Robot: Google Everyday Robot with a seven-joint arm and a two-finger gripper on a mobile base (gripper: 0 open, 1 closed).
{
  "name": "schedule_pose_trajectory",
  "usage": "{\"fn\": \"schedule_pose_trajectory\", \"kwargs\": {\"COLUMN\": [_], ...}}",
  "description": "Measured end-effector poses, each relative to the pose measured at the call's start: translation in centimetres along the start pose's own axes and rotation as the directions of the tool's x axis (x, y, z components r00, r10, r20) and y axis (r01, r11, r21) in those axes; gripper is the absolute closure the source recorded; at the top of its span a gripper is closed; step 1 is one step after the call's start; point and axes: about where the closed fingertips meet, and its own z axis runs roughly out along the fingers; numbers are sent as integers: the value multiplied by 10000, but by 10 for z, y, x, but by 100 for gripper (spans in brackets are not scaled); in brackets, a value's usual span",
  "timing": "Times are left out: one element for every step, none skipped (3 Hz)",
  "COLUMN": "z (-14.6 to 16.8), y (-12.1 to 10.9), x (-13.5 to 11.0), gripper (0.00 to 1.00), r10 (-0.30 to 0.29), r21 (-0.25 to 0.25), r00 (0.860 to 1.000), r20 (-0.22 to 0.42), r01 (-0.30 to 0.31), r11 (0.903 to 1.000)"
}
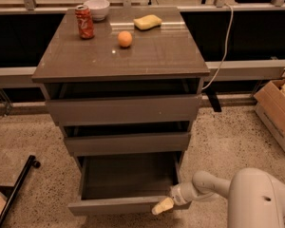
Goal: Open bottom drawer
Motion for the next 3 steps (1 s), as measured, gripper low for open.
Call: {"fn": "schedule_pose_trajectory", "kwargs": {"z": [0, -4, -4], "y": [6, 26, 26], "x": [7, 31, 31], "gripper": [0, 0, 0], "r10": [142, 484, 484], "r21": [-26, -395, -395], "r00": [9993, 9889, 9889], "r20": [-360, -1404, -1404], "r01": [-143, -544, -544], "r11": [9999, 9977, 9977]}}
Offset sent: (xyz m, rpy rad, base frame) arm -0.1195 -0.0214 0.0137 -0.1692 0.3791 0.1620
